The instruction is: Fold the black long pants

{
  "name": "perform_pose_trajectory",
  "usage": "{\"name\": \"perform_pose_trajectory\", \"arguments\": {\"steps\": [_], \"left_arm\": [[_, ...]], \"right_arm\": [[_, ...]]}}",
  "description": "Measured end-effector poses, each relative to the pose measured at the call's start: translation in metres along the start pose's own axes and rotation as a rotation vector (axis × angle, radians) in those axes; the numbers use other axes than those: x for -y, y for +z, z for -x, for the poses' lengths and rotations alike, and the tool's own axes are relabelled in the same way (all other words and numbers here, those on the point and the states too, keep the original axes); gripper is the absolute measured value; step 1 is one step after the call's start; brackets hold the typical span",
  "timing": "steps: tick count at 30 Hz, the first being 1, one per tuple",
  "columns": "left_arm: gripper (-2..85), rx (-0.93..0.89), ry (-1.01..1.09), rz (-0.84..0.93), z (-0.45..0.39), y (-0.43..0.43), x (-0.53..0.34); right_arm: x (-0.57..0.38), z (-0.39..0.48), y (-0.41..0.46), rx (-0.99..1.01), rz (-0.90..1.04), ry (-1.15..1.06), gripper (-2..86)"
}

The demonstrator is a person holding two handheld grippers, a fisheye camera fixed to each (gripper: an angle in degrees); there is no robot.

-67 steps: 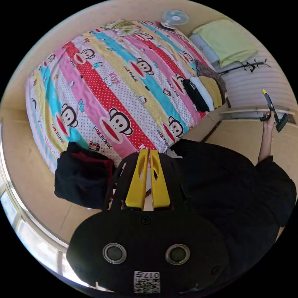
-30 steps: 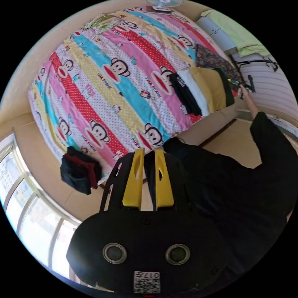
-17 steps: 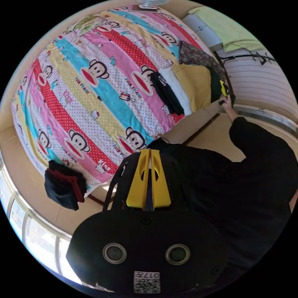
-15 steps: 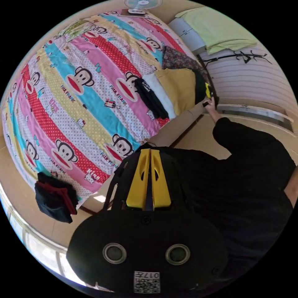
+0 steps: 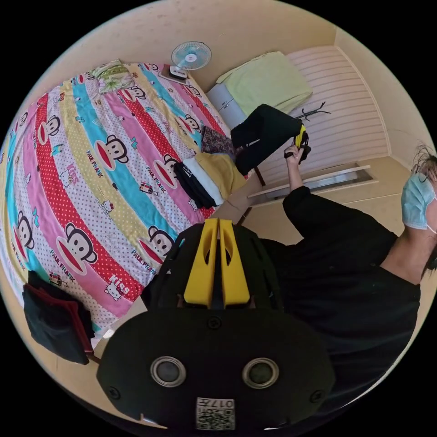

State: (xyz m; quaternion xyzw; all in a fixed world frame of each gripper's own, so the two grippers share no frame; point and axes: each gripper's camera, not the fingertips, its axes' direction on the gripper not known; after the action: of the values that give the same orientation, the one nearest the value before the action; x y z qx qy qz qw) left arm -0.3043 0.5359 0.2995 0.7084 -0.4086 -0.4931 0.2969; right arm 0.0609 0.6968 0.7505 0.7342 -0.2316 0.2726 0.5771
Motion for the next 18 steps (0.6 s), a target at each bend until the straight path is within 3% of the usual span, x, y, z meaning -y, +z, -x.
{"name": "perform_pose_trajectory", "arguments": {"steps": [4, 8, 14, 18], "left_arm": [[-1.0, -0.001, 0.001, -0.086, 0.026, -0.063, -0.057], [-1.0, 0.022, -0.032, -0.126, 0.047, -0.1, -0.101], [-1.0, -0.058, -0.116, -0.2, 0.091, -0.141, -0.181], [-1.0, -0.051, -0.251, -0.192, 0.123, -0.162, -0.233]], "right_arm": [[0.032, 0.052, 0.126, 0.339, -0.022, -0.204, 2.0], [0.028, 0.086, 0.233, 0.416, 0.042, -0.302, 2.1], [-0.086, 0.033, 0.357, 0.289, -0.004, -0.001, 2.0], [-0.223, -0.056, 0.39, -0.193, 0.049, 0.387, 1.8]]}}
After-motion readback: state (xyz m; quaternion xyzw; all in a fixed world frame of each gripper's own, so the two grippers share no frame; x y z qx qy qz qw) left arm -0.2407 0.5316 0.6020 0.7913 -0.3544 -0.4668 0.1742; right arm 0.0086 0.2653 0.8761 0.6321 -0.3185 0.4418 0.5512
